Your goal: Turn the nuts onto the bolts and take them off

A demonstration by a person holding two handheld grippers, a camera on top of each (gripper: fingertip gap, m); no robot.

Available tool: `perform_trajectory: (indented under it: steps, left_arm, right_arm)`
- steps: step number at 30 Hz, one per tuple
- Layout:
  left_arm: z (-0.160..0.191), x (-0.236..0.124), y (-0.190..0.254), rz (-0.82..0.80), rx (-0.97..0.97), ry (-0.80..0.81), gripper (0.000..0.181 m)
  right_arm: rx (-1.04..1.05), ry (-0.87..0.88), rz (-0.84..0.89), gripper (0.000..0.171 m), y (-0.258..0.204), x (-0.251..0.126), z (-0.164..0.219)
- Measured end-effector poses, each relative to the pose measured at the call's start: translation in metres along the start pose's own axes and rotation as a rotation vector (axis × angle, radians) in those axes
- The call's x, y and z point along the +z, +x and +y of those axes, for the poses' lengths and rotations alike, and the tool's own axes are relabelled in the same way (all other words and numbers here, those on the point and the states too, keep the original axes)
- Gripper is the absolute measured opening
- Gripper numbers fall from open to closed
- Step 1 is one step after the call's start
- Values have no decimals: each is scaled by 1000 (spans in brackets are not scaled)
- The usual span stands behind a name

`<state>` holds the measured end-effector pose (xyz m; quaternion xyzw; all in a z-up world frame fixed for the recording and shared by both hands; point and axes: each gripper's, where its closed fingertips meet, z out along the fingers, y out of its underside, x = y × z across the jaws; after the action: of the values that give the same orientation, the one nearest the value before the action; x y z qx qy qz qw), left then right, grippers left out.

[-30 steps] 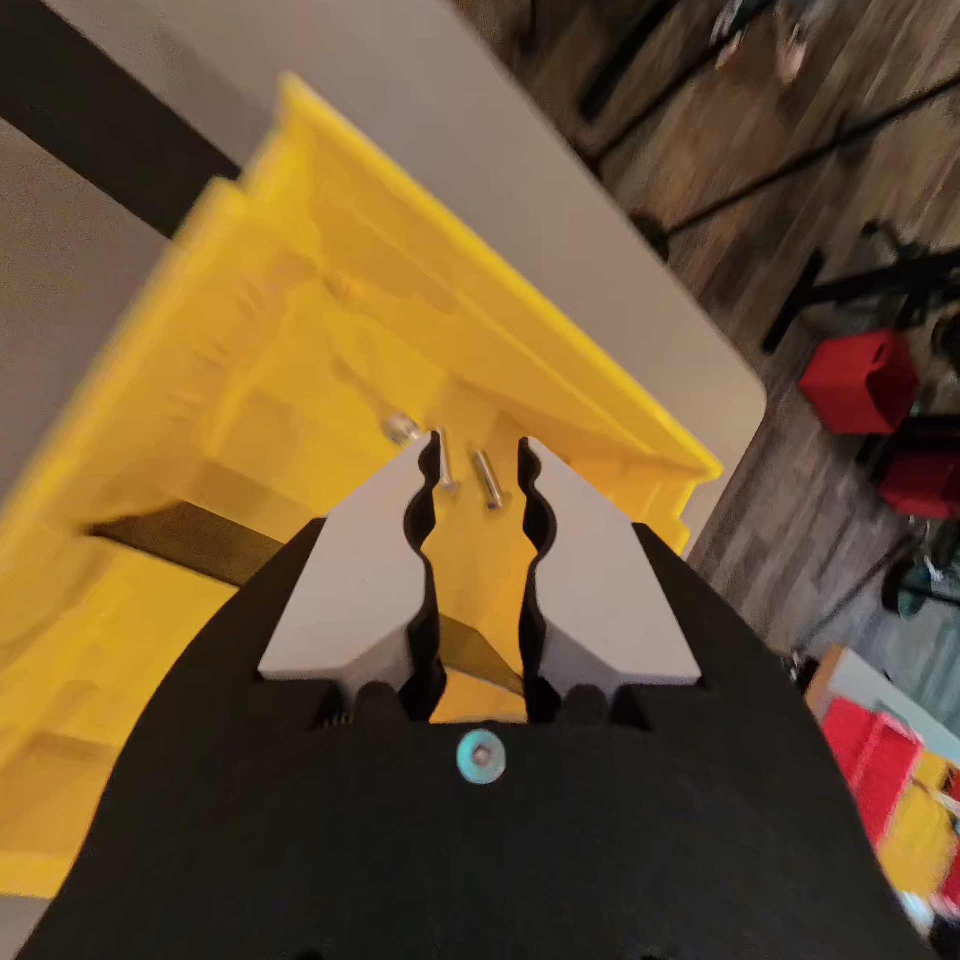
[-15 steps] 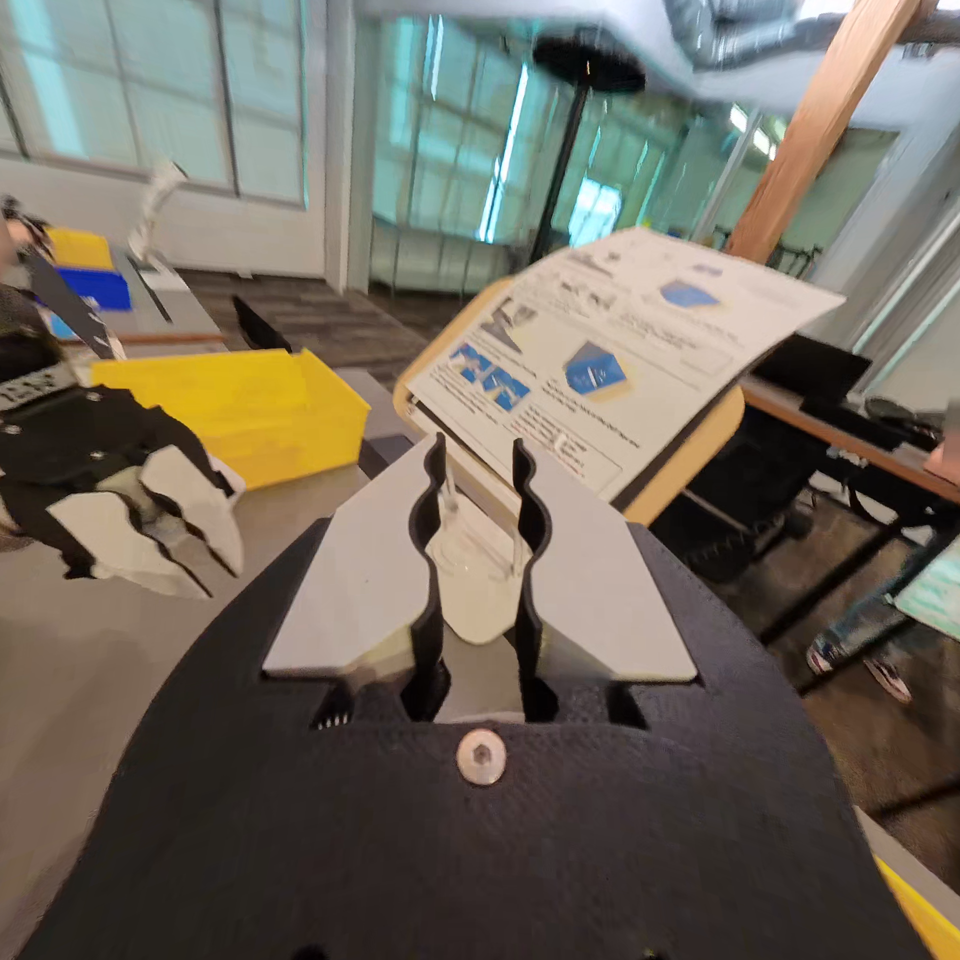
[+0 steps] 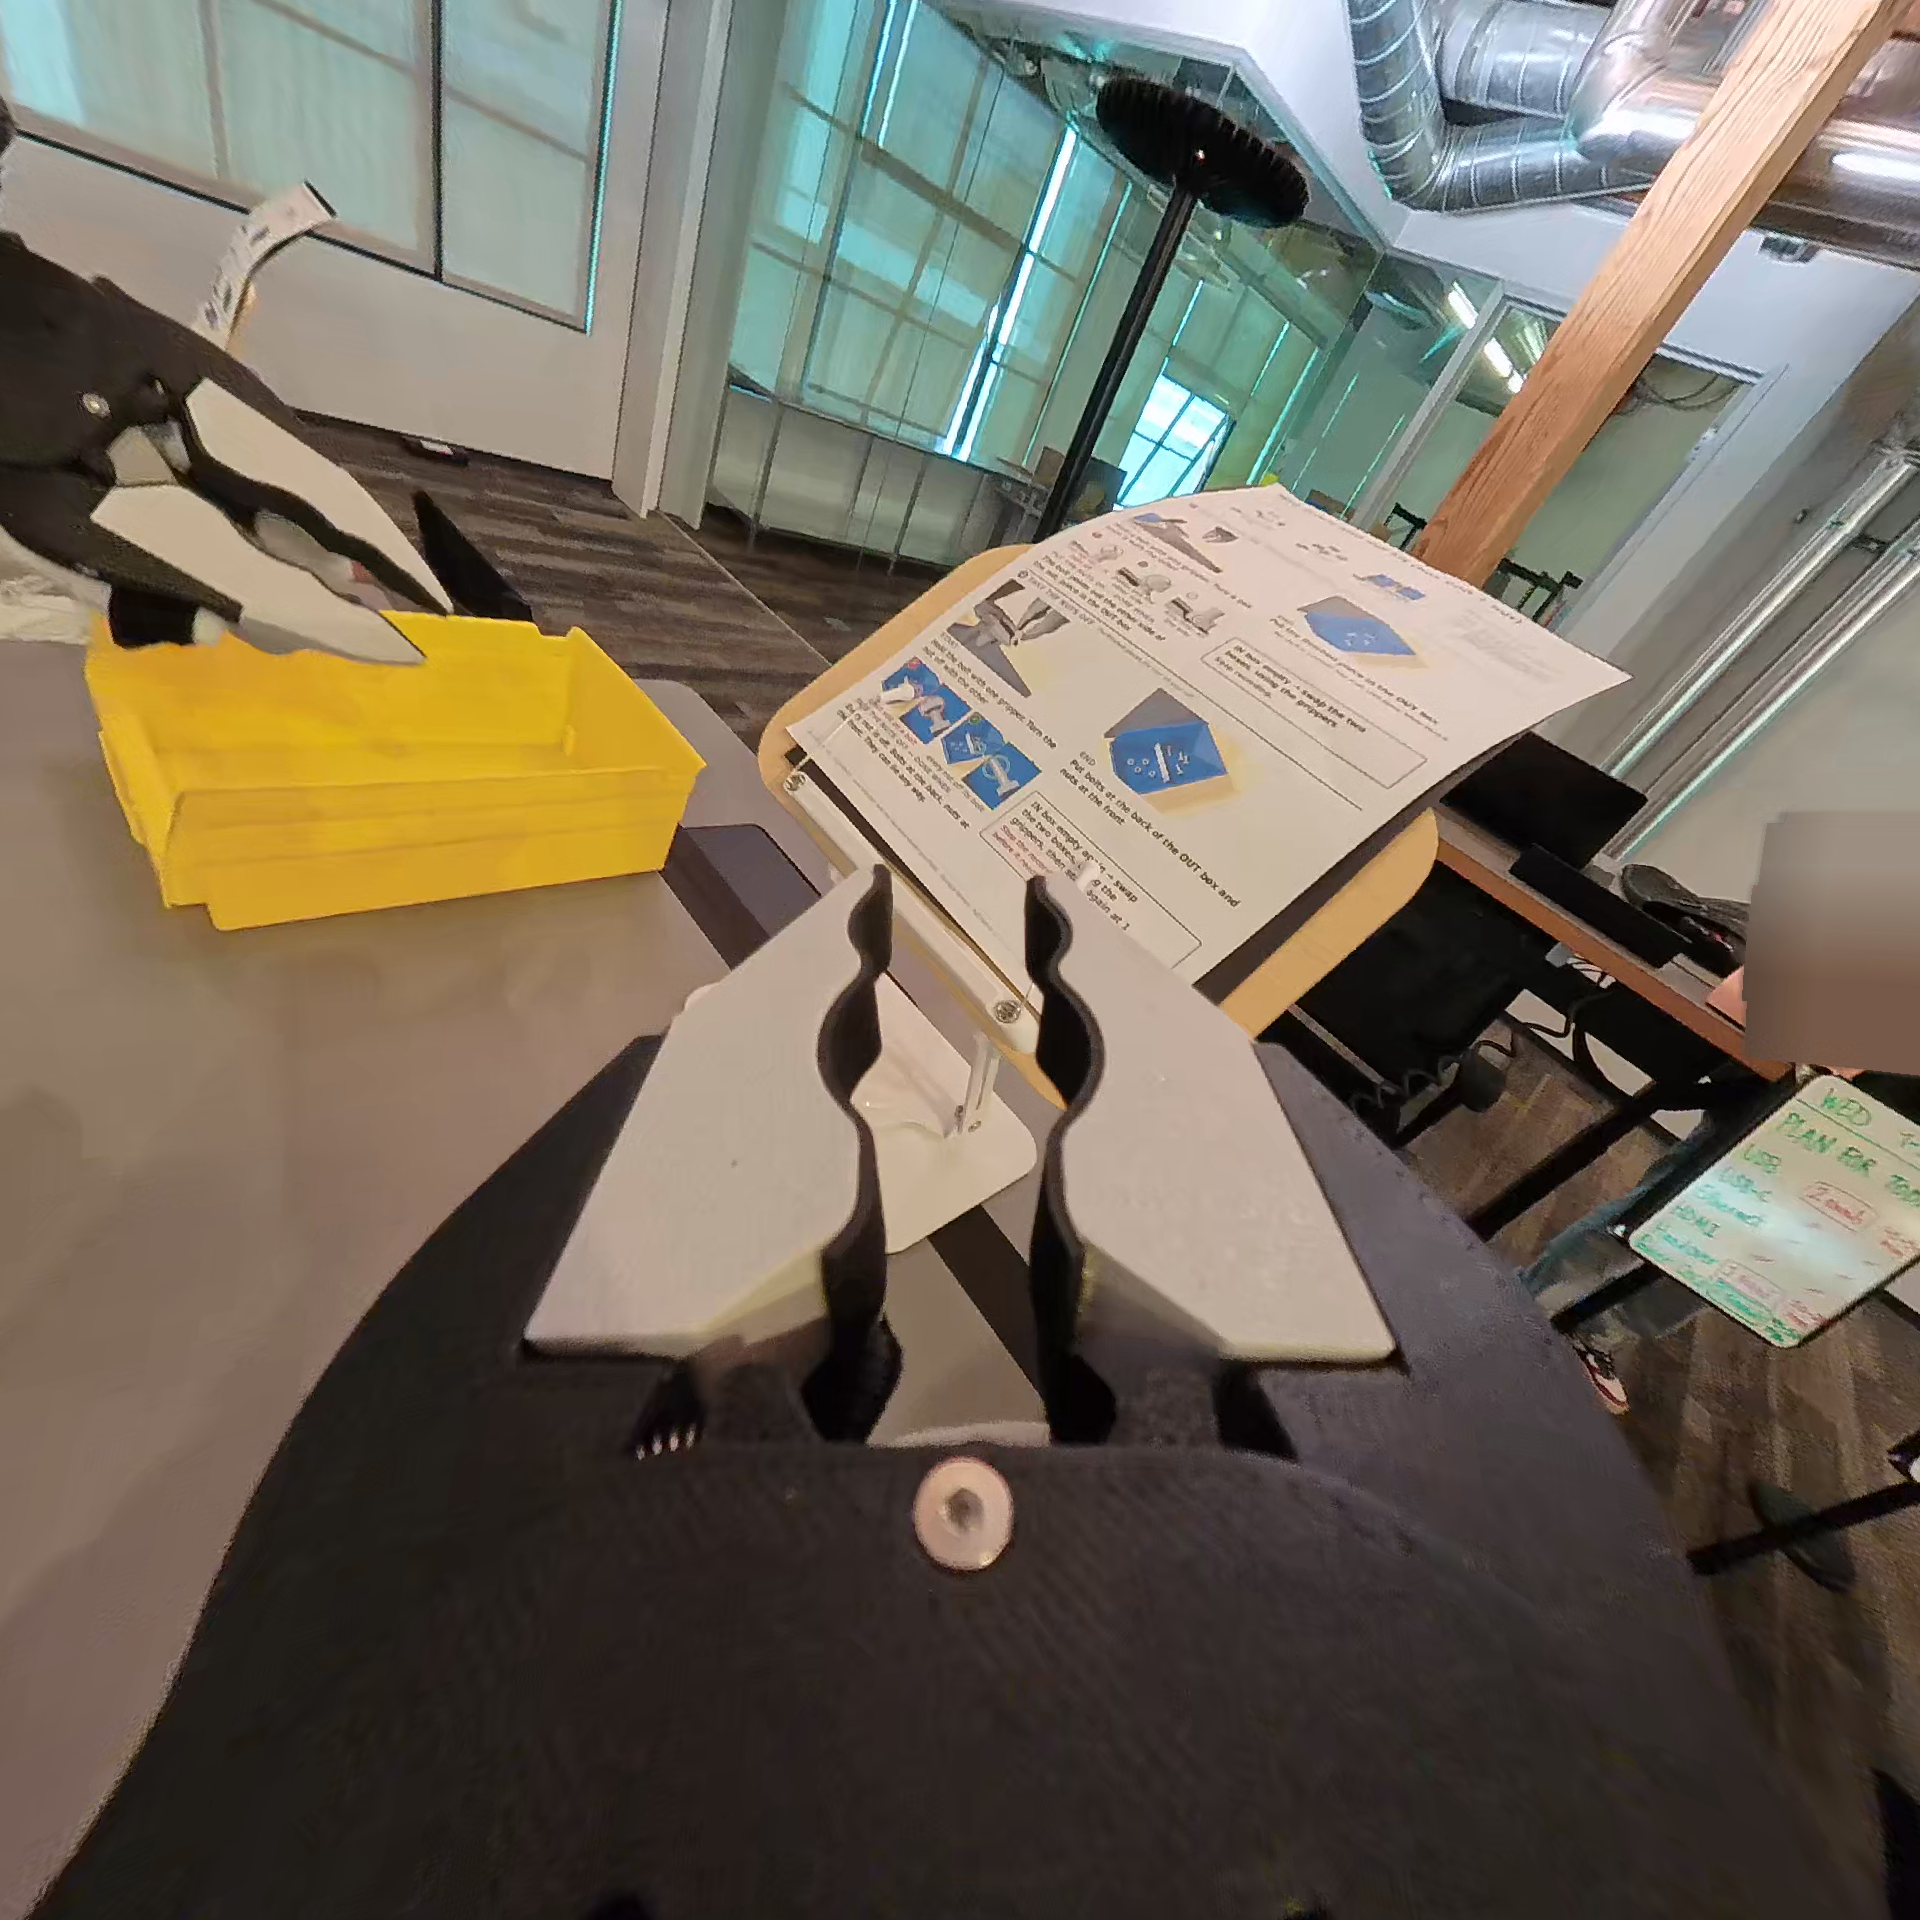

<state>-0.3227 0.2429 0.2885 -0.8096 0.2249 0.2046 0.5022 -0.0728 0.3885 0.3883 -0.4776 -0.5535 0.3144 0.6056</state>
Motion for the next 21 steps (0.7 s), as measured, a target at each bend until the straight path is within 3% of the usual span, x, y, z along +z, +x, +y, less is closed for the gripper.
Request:
perform_trajectory:
  steps: [6,14,21]
  left_arm:
    - [86,-4,-39,-26,-180,-296,23]
    - [237,4,-27,10,-385,-832,23]
    - [286,23,-17,54,-554,-952,27]
  right_arm:
    - [-10,-56,9,24,5,6,17]
    - [1,-120,3,24,8,17,39]
    - [1,-145,-16,25,4,23,46]
